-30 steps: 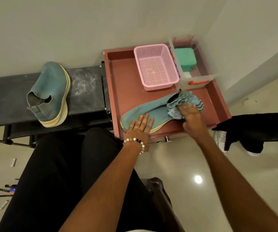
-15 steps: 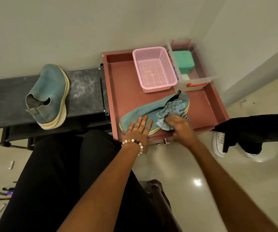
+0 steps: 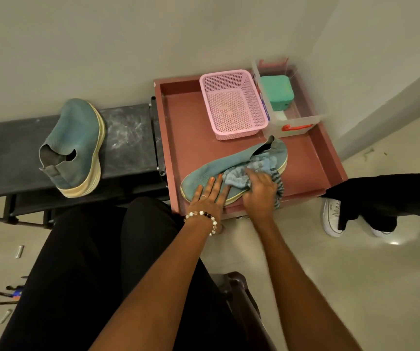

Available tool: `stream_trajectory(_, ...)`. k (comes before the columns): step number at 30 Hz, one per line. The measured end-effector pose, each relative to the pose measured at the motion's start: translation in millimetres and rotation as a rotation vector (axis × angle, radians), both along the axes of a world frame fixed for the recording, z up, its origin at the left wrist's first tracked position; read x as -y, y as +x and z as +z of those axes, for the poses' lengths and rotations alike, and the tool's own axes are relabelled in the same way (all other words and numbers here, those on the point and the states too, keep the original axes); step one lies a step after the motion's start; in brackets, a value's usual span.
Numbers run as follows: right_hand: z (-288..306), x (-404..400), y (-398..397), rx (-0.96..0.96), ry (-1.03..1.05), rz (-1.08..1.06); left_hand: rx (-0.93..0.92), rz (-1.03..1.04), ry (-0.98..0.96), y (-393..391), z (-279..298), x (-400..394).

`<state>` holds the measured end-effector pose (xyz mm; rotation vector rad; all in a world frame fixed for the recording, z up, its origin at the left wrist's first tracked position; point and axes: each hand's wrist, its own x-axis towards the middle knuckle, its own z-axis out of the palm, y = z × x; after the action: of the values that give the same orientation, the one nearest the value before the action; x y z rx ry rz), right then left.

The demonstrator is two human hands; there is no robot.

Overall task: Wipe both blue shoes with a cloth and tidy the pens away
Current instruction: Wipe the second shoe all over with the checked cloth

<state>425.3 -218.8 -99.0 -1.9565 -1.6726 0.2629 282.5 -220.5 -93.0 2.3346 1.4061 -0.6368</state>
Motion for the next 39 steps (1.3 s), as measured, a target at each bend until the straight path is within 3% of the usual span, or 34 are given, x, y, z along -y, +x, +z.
stream_trajectory(2,5,7,30,0.08,-0.041,0.18,-0.014,-0.018,0.01,1,-1,-2)
stream_trajectory(4,18,-3,52,0.016,-0.058,0.2,0.008,-0.005,0.012,1,-1,-3)
stream_trajectory(6,31,-18,60,-0.215,0.051,-0.028,0.028,0.006,0.018,2,-1,-1)
stream_trajectory(8,48,-29,64,-0.487,0.244,-0.414,0.035,0.014,0.024,2,-2,-1)
stream_trajectory(10,55,-34,65,-0.526,0.282,-0.682,0.034,0.017,0.018,1,-1,-1)
stream_trajectory(11,51,-34,62,-0.457,0.197,-0.698,0.034,0.018,0.015,1,-2,-1)
stream_trajectory(16,-2,-14,31,0.193,-0.22,-0.19,0.028,0.024,0.019,3,-5,-1)
stream_trajectory(20,9,-15,44,0.241,-0.215,0.149,0.013,0.02,0.015,4,-4,-2)
stream_trajectory(24,18,-24,107,0.356,-0.189,0.509,-0.003,-0.005,0.031,3,-1,-4)
stream_trajectory(28,9,-37,122,0.44,-0.126,0.45,0.005,0.001,0.028,3,-2,-2)
stream_trajectory(33,-4,-18,37,0.126,0.026,0.055,0.017,0.019,0.013,3,-3,-3)
stream_trajectory(36,-1,-12,18,0.063,-0.014,0.069,0.016,0.018,0.01,4,-1,-2)
stream_trajectory(39,6,-12,59,0.176,-0.071,0.331,0.01,0.007,0.014,2,0,-2)
